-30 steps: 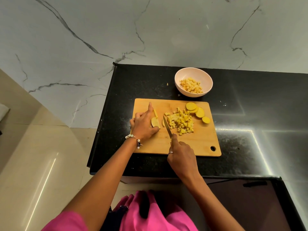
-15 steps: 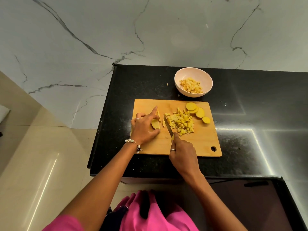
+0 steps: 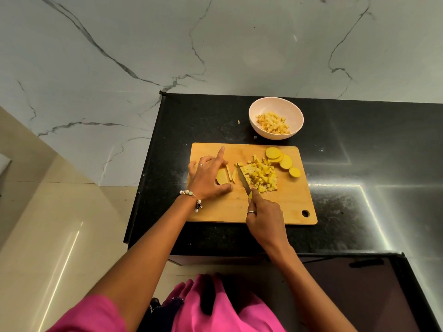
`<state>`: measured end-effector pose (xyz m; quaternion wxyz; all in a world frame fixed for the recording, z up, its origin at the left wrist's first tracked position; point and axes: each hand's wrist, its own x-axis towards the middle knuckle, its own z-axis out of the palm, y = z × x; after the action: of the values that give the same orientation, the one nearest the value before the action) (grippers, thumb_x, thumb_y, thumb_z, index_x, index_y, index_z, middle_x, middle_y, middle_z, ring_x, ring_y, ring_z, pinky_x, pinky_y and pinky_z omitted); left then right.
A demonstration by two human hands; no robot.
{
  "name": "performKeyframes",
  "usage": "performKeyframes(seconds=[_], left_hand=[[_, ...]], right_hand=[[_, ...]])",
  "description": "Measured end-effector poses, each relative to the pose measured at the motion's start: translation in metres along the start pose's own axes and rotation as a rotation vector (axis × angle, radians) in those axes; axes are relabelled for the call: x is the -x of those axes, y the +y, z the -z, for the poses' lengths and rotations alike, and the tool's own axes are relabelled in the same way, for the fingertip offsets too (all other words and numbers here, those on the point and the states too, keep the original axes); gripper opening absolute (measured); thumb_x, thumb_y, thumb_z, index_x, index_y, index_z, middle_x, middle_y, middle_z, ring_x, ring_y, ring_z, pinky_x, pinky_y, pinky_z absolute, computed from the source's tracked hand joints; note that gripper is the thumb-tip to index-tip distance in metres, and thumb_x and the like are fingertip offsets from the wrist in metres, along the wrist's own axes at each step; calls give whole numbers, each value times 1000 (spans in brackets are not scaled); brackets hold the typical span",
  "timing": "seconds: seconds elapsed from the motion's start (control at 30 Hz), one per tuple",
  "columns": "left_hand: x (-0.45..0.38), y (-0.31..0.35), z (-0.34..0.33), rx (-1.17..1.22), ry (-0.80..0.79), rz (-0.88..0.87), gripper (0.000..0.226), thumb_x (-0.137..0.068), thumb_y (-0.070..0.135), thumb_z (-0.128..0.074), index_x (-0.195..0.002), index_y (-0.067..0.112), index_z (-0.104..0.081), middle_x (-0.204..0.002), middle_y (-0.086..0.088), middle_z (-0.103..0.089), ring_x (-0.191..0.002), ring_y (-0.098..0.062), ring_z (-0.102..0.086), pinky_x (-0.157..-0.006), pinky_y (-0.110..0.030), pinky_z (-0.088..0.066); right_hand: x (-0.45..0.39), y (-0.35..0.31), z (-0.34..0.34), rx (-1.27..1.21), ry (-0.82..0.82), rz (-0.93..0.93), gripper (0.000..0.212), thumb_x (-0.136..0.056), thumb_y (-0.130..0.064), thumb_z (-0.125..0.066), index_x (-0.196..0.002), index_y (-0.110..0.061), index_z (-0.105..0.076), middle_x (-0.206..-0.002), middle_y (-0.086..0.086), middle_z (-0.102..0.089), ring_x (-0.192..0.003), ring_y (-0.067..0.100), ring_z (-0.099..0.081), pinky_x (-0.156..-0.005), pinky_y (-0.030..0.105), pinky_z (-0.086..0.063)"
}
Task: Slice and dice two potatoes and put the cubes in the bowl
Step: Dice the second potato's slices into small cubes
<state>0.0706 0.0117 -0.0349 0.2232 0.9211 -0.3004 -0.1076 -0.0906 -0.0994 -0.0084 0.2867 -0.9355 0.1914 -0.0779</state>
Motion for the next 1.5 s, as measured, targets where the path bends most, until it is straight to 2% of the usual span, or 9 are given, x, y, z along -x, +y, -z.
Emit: performKeyframes(seconds=[0.17, 0.33, 0.4, 0.6, 0.93, 1.07, 1.2, 1.3, 1.5], left_hand=[[7, -2, -3, -19, 80, -1, 103, -72, 57, -66, -150, 31, -4, -140, 14, -41, -133, -15, -26, -103, -43, -16], [16, -2, -1, -39, 114, 147, 69, -75, 58, -66, -136, 33, -46, -137, 7, -39, -128, -17, -23, -102, -39, -17], [20, -4, -4, 5, 113, 169, 62, -75, 56, -66, -131, 35, -52, -134, 9, -39, -126, -17, -24, -101, -38, -17], [21, -7, -6, 95, 136, 178, 57, -76, 53, -68, -128, 37, -54, -133, 12, -40, -126, -16, -24, -102, -36, -16], [21, -8, -7, 155, 172, 184, 51, -74, 51, -70, -122, 37, -60, -127, 15, -43, -122, -14, -27, -99, -33, -16], [20, -9, -6, 166, 169, 190, 53, -73, 52, -71, -122, 35, -61, -127, 14, -43, -122, -14, -27, -97, -32, -16], [20, -10, -6, 177, 160, 188, 54, -73, 51, -71, -124, 35, -60, -128, 14, -43, -122, -14, -28, -96, -31, -17], [20, -13, -5, 199, 142, 180, 57, -73, 48, -72, -126, 36, -57, -129, 13, -43, -123, -14, -28, -98, -32, -18], [22, -15, -5, 265, 181, 176, 49, -75, 41, -73, -122, 34, -60, -128, 13, -47, -123, -14, -31, -103, -37, -23]], right_hand=[[-1, 1, 0, -17, 3, 43, 45, -97, -15, -44, -140, -6, -42, -87, 16, -69, -75, 32, -61, -60, 37, -37], [-1, -4, -10, 51, -51, 131, 46, -98, -18, -40, -142, -6, -38, -90, 17, -67, -77, 34, -59, -61, 42, -41], [-1, -6, -15, 109, -70, 135, 48, -99, -20, -37, -145, -7, -34, -95, 16, -65, -81, 34, -58, -60, 38, -35], [-4, -17, -21, 219, -123, 120, 53, -98, -16, -35, -149, -8, -23, -105, 18, -60, -87, 36, -57, -62, 34, -30], [3, -28, -30, 381, -160, 168, 59, -93, -4, -35, -148, 2, -14, -103, 23, -58, -74, 38, -61, -55, 36, -32], [33, -21, -21, 551, -186, 139, 70, -72, -6, -64, -137, 5, -42, -77, 14, -61, -48, 29, -56, -41, 30, -25], [33, -26, -5, 312, -231, 75, 59, -96, -17, -34, -150, -8, -11, -110, 14, -58, -90, 32, -59, -62, 34, -35], [18, -32, -1, 307, -133, 101, 57, -97, -18, -33, -150, -10, -14, -107, 15, -60, -89, 32, -58, -64, 35, -35], [-6, -39, -8, 311, -156, 95, 56, -97, -16, -32, -151, -11, -16, -105, 16, -59, -87, 34, -58, -61, 35, -34]])
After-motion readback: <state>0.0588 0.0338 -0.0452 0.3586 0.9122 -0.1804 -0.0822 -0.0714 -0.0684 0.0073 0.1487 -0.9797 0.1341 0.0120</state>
